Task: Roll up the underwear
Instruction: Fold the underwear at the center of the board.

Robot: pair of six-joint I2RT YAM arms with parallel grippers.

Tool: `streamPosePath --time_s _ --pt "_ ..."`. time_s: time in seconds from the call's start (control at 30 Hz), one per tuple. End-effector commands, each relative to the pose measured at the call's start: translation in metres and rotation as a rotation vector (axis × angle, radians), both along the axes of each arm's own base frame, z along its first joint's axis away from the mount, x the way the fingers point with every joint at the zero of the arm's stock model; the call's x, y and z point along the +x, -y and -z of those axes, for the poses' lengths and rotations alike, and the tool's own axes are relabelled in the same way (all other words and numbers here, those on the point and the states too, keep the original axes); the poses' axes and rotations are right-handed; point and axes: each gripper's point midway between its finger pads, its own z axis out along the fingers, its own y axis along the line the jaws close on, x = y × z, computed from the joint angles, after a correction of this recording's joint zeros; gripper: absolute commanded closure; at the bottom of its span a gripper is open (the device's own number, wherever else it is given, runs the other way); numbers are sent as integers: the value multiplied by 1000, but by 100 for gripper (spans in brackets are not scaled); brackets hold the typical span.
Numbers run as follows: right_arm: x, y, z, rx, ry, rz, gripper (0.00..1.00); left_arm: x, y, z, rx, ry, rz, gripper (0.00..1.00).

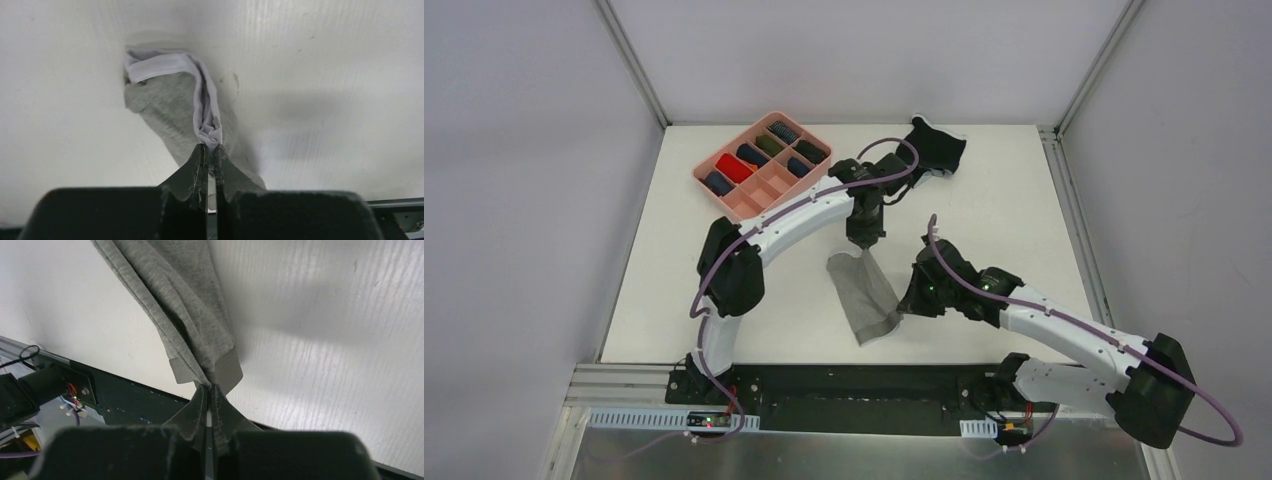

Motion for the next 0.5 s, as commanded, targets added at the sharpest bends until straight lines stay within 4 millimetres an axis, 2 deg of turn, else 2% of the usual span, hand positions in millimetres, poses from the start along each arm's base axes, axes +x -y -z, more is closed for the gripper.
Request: streamPosePath --time_s 0.0,0.3,0.47 --pt "-2 -9 -7 -48 36 -32 100 -10 -27 -9 26 32 -12 100" --pt "-19 -42 -2 -77 55 -113 100 -29 -52 12 24 30 -28 100" --pt "-24 -59 0 -89 73 -130 100 -24 -55 28 -14 26 -38 100"
